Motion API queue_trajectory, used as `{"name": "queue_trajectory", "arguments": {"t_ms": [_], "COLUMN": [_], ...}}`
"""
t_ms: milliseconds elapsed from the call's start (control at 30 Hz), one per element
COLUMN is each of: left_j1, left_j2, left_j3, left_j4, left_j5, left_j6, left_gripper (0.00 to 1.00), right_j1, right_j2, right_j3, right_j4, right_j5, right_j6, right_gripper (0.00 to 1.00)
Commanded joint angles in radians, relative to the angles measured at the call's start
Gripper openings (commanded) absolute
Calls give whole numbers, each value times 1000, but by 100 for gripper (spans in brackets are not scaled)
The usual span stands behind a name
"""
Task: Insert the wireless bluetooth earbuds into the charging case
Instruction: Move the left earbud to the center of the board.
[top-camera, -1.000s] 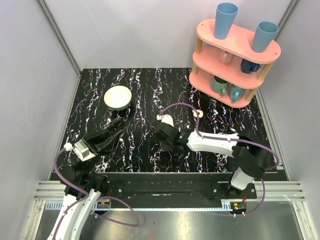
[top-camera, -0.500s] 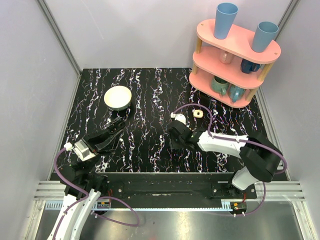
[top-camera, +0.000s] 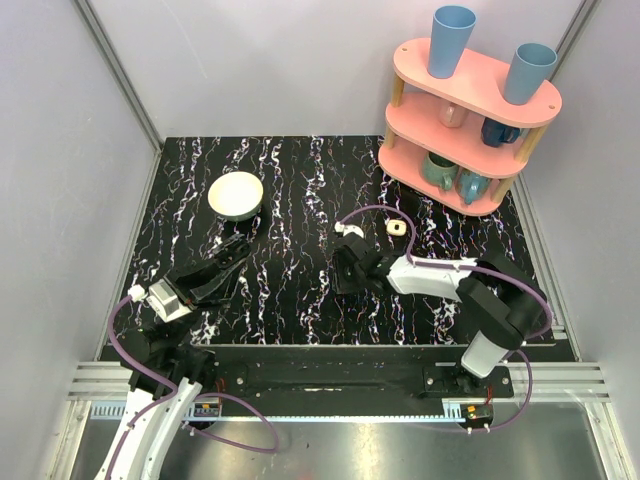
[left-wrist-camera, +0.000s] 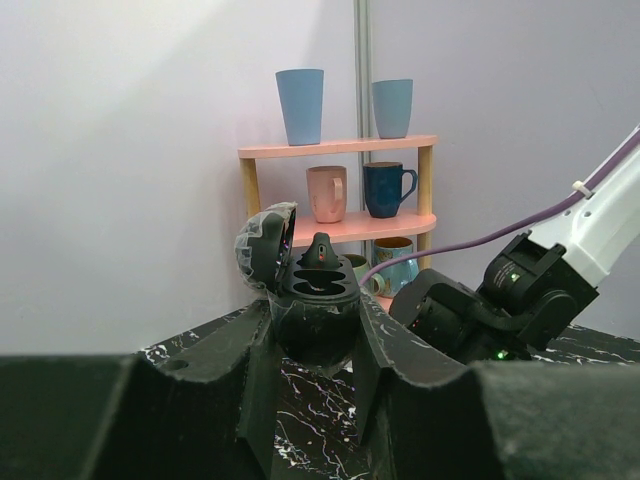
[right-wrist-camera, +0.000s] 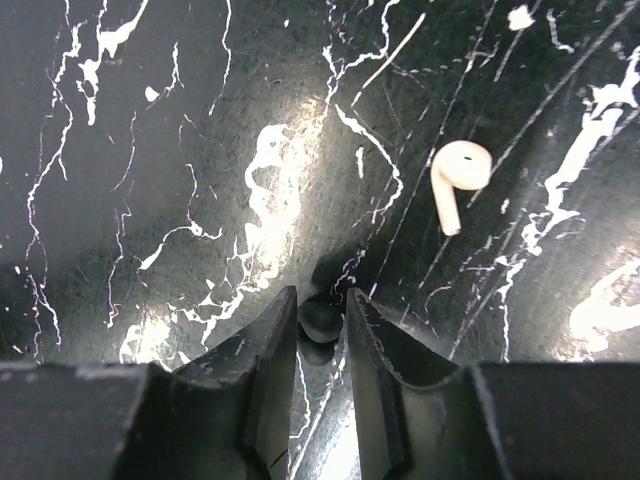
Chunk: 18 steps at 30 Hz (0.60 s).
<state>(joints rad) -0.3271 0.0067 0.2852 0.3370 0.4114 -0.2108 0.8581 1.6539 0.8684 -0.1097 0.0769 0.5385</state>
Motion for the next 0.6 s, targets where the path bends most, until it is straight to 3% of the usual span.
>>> {"name": "queue_trajectory", "arguments": {"t_ms": [0, 233, 567], "left_j1": [7, 7, 8], "left_j2": [-53, -50, -45], "left_j3": [9, 9, 9], "left_j4": [28, 30, 34], "left_j5": [-11, -10, -10], "left_j6": [-9, -10, -12], "left_gripper": [0, 0, 0], "right_j1": [-5, -4, -4], "right_j2": [32, 12, -34], "right_j3": [47, 43, 4], "right_j4": [39, -39, -68], "right_j5": [-29, 58, 18], "right_j6": [-18, -26, 6], "right_gripper": [33, 30, 27]}}
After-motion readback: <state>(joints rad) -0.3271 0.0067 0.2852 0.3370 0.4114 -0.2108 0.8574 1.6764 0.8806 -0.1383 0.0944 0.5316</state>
